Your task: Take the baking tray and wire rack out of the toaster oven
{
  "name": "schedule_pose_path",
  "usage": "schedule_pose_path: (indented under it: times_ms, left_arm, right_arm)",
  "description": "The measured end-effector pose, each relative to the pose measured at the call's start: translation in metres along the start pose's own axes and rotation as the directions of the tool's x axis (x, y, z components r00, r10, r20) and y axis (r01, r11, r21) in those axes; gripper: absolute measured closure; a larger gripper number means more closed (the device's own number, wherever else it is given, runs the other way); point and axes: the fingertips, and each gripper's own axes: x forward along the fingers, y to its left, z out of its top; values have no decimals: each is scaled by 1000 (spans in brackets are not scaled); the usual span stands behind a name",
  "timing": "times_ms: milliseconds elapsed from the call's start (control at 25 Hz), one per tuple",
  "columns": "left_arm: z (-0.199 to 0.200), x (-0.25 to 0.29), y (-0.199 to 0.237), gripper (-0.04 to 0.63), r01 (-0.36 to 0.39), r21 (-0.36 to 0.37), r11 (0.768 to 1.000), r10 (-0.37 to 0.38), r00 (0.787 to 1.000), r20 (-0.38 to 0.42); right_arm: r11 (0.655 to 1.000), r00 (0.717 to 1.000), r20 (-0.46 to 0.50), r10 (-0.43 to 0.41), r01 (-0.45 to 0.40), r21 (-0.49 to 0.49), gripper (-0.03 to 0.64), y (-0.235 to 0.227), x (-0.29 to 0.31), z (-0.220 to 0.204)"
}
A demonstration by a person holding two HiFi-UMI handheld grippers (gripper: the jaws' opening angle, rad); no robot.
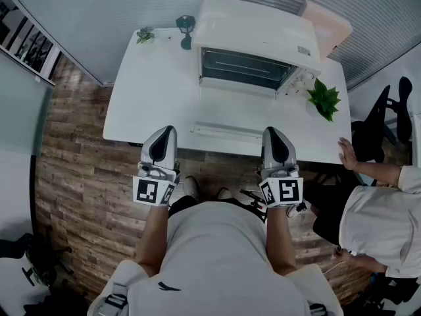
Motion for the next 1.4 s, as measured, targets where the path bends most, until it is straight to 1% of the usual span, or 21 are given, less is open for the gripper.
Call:
schedule_pose_path:
  times_ms: [400,960,1400]
  left_arm:
    - [1,3,11,591,-9,2,1000,9,1000,4]
    - [-1,4,17,591,-8,-9,1000,8,1000,3]
    - [3,4,47,591,10,-33,999,-10,1000,5]
  right_arm:
    - [1000,1000,5,12,-12,7,616,4,12,-1]
    - [1000,1000,-3,5,-5,8,617,6,16,-1]
    - [999,1000,1,-31,31,44,617,19,35,5]
